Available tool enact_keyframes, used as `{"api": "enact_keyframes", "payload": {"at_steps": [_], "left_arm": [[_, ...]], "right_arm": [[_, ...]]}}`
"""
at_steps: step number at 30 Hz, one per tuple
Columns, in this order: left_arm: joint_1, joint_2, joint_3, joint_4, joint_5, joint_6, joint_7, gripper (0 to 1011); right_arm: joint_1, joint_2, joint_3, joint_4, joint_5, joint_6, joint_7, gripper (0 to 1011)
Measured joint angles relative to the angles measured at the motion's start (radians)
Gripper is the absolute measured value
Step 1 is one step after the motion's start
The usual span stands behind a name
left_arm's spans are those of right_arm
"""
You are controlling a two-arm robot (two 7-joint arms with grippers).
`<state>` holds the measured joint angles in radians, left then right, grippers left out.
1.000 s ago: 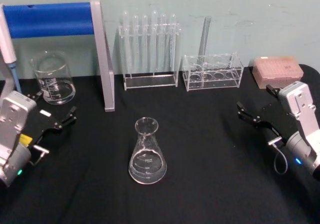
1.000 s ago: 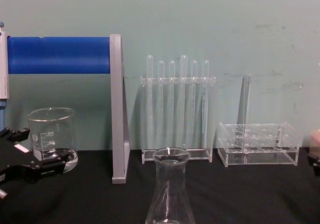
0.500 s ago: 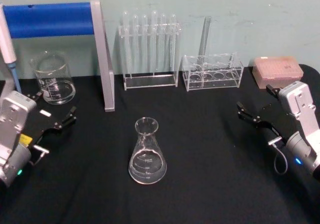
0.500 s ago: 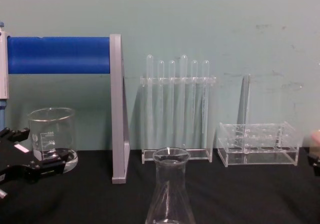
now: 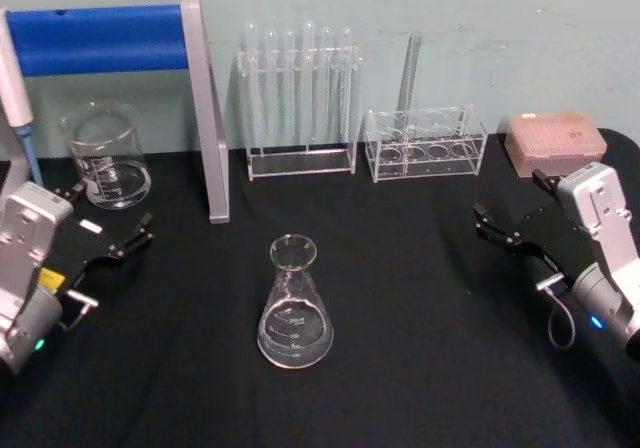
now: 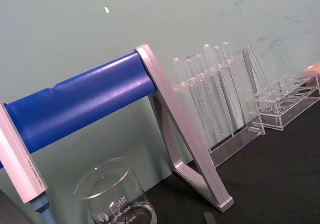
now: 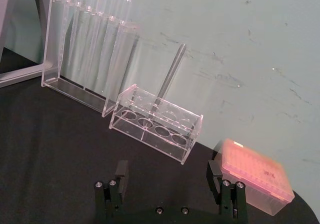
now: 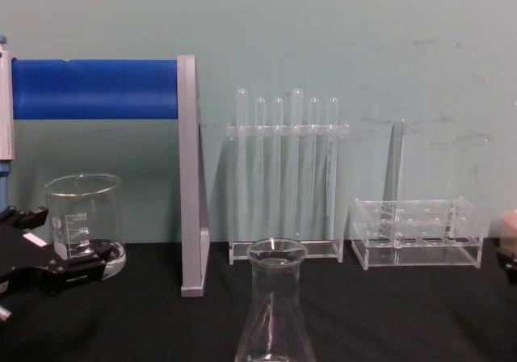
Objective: Grasp the erlenmeyer flask with one hand, shake it three times, then place it back.
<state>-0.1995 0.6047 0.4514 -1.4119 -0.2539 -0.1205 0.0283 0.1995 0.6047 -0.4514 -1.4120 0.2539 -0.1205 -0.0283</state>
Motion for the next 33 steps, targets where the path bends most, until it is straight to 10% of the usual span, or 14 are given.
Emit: {"api": "enact_keyframes", "payload": {"at_steps": [11,33], "left_arm": [[0.000,0.000,0.000,0.000,0.000,0.000,0.000,1001],[0.000,0.000,0.000,0.000,0.000,0.000,0.000,1001]], "right_arm": [[-0.027,0.004,0.030,-0.031,0.028,0.012,0.052,1000],[-0.183,0.079,0.142,-0.242,0.228,0.033,0.294,1000]]}}
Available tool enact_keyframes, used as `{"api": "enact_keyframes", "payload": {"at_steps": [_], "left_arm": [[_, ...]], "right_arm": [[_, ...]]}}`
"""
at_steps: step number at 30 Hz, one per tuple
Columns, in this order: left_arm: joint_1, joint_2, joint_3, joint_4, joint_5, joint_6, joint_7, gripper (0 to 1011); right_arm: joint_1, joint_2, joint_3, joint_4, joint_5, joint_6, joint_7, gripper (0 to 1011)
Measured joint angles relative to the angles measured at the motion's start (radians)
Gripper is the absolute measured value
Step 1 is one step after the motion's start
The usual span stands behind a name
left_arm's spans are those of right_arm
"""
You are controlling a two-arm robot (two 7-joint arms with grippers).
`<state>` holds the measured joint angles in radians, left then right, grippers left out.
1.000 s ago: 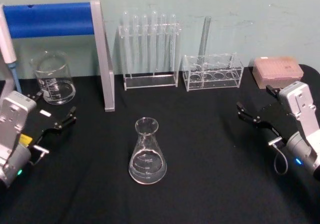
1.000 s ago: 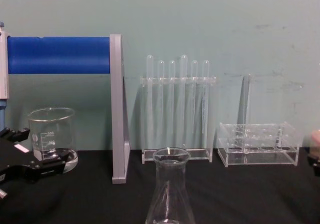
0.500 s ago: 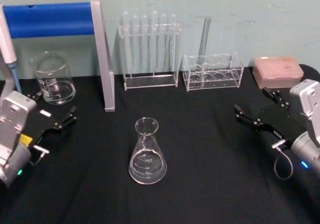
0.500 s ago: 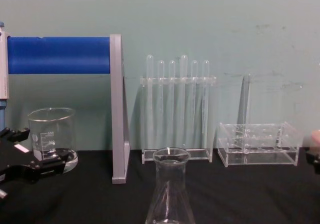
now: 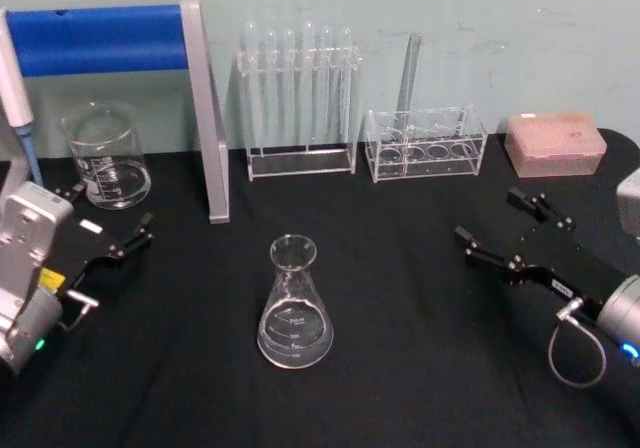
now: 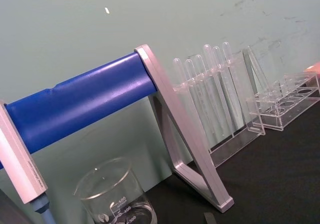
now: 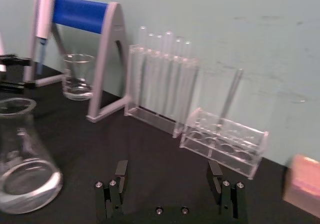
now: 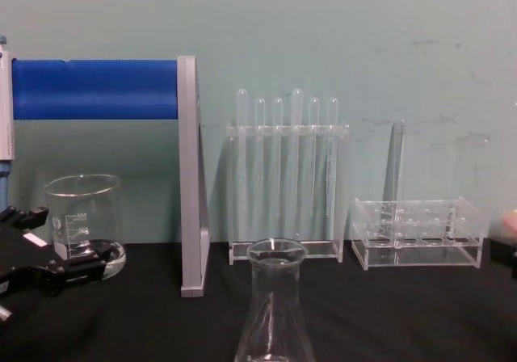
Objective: Grasp the erlenmeyer flask with one hand, shake it three times, then place it back.
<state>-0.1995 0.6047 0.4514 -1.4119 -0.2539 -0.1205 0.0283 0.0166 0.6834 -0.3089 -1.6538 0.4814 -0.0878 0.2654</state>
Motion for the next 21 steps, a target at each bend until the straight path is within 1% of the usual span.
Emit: {"api": "enact_keyframes", "payload": {"at_steps": [2,5,11,17,21], "left_arm": [[0.000,0.000,0.000,0.000,0.000,0.000,0.000,1001],[0.000,0.000,0.000,0.000,0.000,0.000,0.000,1001],[0.000,0.000,0.000,0.000,0.000,0.000,0.000,1001],[0.000,0.000,0.000,0.000,0.000,0.000,0.000,1001],[0.000,0.000,0.000,0.000,0.000,0.000,0.000,1001]], "right_arm": [[-0.009,0.004,0.005,-0.007,0.014,0.002,0.019,1000],[-0.026,0.008,0.011,-0.019,0.045,0.010,0.068,1000],[-0.035,0.000,0.010,-0.023,0.077,0.034,0.134,1000],[-0.025,-0.017,-0.006,-0.008,0.087,0.052,0.184,1000],[-0.003,-0.037,-0.028,0.015,0.080,0.061,0.226,1000]]}}
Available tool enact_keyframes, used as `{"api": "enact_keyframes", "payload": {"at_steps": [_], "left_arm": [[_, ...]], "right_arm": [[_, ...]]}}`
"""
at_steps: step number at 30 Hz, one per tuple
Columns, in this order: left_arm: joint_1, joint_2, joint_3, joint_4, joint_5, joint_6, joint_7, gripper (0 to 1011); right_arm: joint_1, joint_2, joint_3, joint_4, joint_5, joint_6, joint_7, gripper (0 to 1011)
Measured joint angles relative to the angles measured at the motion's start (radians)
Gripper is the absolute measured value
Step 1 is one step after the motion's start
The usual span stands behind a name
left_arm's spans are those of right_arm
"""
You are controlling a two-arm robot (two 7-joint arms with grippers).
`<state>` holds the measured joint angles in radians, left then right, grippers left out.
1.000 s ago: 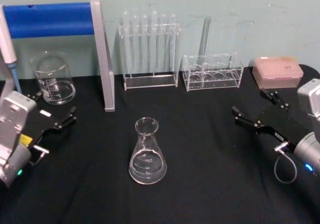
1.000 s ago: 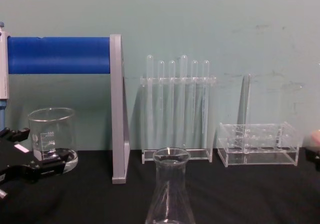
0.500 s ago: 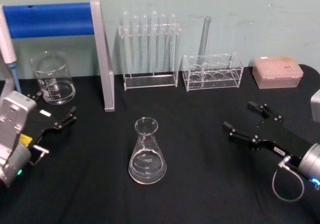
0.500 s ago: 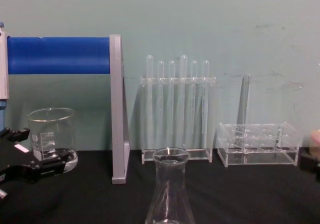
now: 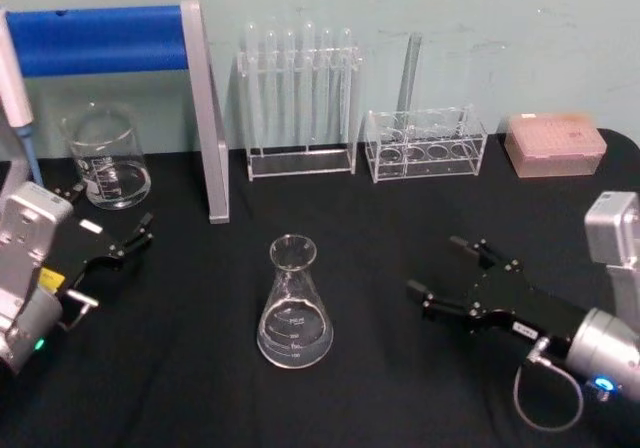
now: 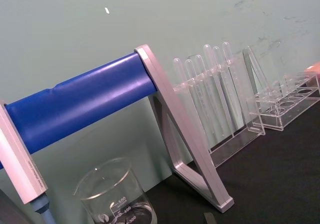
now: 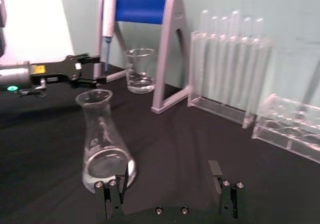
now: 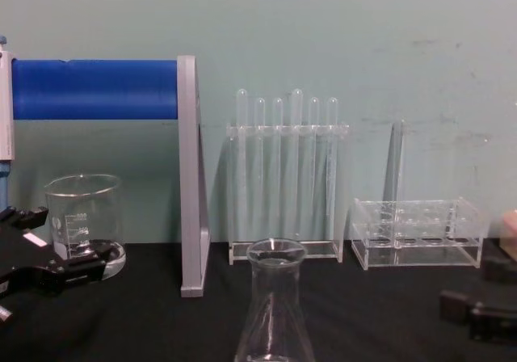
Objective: Grasp the erlenmeyer flask with one hand, shake it three times, then place it back.
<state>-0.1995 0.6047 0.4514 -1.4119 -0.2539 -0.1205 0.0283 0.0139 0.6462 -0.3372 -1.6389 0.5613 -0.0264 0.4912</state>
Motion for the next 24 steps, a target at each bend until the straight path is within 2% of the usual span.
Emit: {"api": "enact_keyframes", "payload": {"at_steps": [4,11,24], "left_arm": [[0.000,0.000,0.000,0.000,0.000,0.000,0.000,1001],[0.000,0.000,0.000,0.000,0.000,0.000,0.000,1001],[0.000,0.000,0.000,0.000,0.000,0.000,0.000,1001]], "right_arm": [[0.022,-0.015,-0.019,0.017,-0.011,0.006,0.028,1000],[0.081,-0.050,-0.073,0.064,-0.043,0.006,0.086,1000],[0.164,-0.113,-0.137,0.112,-0.074,-0.009,0.125,1000]]}}
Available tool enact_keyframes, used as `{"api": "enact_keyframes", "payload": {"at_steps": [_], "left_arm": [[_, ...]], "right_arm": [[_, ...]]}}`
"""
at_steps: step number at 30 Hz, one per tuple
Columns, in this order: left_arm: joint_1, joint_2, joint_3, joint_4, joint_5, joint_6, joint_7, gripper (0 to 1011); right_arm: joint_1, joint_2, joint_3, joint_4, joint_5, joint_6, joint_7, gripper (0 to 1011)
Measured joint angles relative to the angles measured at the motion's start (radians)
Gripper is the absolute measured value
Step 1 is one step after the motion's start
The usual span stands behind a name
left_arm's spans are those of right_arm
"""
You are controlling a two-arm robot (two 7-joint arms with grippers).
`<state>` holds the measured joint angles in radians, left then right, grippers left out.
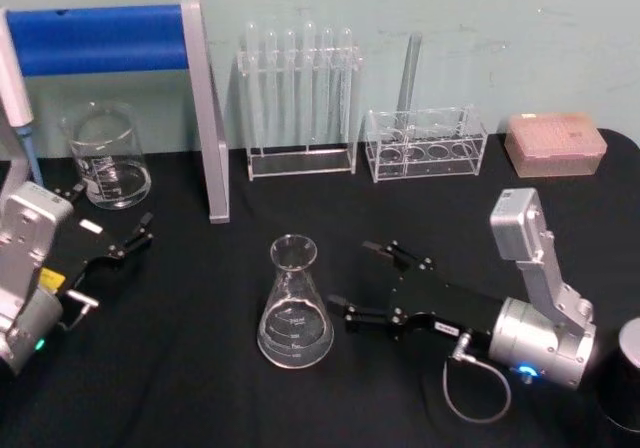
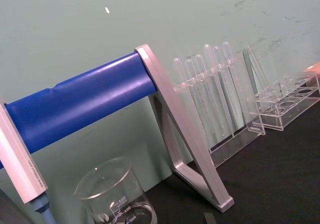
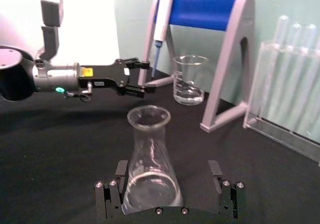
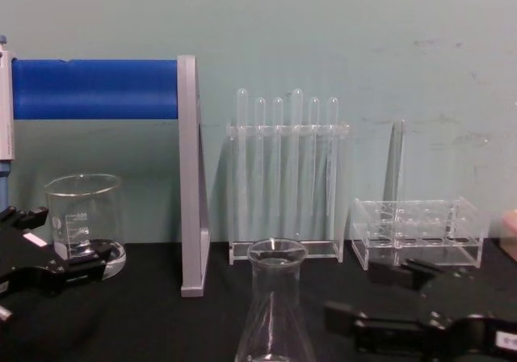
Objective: Grasp the erlenmeyer flask with one hand, shake it three times, then place it back.
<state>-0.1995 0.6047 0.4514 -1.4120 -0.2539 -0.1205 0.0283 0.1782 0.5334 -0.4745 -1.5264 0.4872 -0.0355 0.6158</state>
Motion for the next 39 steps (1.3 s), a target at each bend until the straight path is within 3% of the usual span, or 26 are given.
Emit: {"api": "enact_keyframes", "payload": {"at_steps": [15,39], "left_arm": [[0.000,0.000,0.000,0.000,0.000,0.000,0.000,1001],[0.000,0.000,0.000,0.000,0.000,0.000,0.000,1001]], "right_arm": [[0.075,-0.042,-0.065,0.042,-0.011,-0.008,0.044,1000],[0.170,-0.123,-0.127,0.173,-0.054,-0.009,0.040,1000]]}}
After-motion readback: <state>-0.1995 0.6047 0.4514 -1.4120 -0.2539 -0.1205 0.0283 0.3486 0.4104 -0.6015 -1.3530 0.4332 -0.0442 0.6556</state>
